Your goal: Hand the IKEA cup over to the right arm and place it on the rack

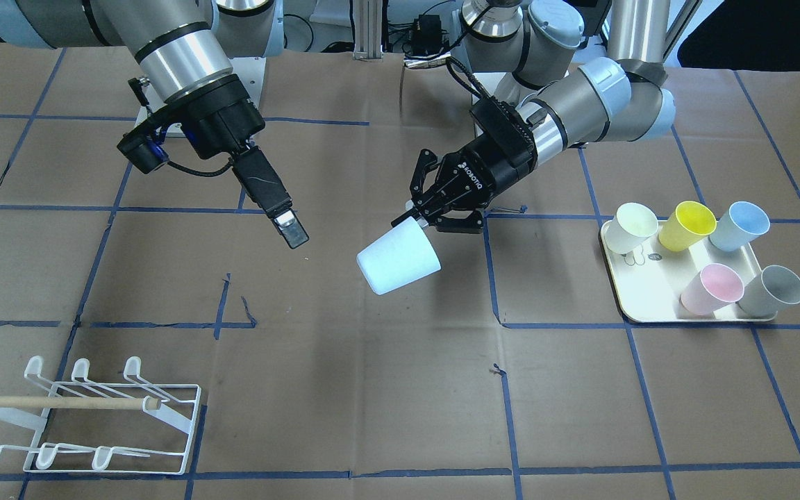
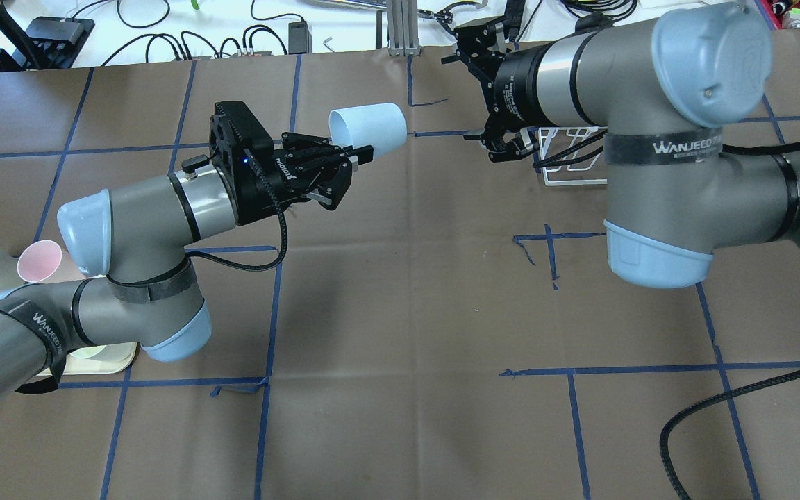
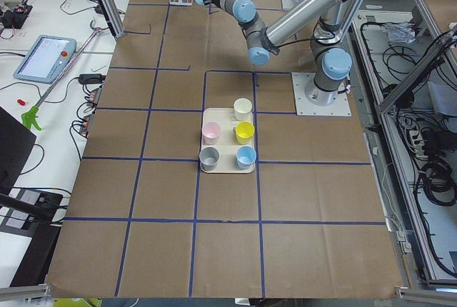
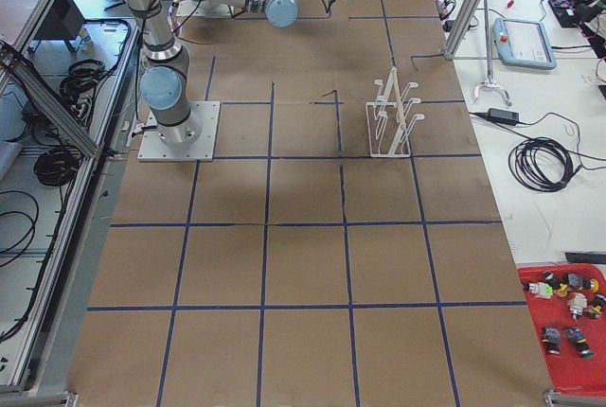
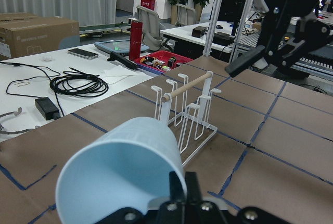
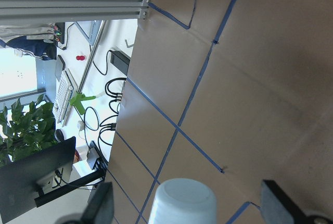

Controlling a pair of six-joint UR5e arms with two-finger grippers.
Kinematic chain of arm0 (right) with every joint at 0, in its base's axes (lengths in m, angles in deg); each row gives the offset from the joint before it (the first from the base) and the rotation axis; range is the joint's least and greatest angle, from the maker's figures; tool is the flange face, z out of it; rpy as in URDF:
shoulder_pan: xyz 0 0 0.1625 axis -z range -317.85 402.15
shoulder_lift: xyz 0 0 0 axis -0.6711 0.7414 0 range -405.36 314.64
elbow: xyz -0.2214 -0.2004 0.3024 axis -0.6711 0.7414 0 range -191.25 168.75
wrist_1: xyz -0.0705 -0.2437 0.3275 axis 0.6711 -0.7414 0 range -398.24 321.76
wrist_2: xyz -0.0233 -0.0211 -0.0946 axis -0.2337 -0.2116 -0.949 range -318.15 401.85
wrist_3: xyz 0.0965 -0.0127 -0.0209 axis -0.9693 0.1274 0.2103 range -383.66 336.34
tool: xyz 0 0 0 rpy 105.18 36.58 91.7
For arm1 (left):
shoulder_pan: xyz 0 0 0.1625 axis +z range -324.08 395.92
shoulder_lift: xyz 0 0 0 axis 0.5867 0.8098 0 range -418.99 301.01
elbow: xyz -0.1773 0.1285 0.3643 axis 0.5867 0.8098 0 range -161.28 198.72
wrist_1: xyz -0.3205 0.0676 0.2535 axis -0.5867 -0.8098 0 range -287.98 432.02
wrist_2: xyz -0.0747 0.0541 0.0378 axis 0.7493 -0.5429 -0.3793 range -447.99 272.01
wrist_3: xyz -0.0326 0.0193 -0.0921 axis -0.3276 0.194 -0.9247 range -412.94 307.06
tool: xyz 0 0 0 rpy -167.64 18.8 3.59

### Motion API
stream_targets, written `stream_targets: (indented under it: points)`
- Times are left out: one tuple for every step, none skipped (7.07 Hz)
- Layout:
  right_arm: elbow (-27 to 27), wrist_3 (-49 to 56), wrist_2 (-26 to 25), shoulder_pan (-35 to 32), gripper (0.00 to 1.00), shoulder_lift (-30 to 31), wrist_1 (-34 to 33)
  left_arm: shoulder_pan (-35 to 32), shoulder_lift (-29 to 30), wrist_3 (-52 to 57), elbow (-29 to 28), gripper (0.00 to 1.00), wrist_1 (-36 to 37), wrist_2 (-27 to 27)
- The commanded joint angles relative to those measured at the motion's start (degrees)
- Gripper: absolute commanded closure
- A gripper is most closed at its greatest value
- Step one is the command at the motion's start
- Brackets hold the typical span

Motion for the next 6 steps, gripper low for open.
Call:
stream_targets:
  points:
    - [-2.7, -3.5, -0.2, -2.1, 0.00, 0.2, -0.9, 0.0, 0.7, -2.0, 0.0, 1.00, 2.2, 0.2]
    - [-2.7, -5.8, -0.1, -3.6, 0.00, 0.1, -0.9, 0.0, 0.7, -1.9, 0.0, 1.00, 2.2, 0.2]
    - [-2.7, -6.2, 0.0, -5.1, 0.00, -0.2, -1.0, -0.1, 0.7, -1.9, 0.0, 1.00, 2.2, 0.2]
    - [-2.7, -6.3, -0.1, -5.9, 0.00, -0.3, -0.9, -0.1, 0.7, -2.0, 0.0, 1.00, 2.2, 0.2]
    - [-2.7, -6.2, -0.1, -6.1, 0.00, -0.3, -0.6, -0.1, 0.7, -2.0, 0.0, 1.00, 2.2, 0.2]
    - [-2.7, -5.7, 0.0, -6.1, 0.00, -0.5, -0.3, -0.1, 0.7, -2.0, 0.0, 1.00, 2.2, 0.2]
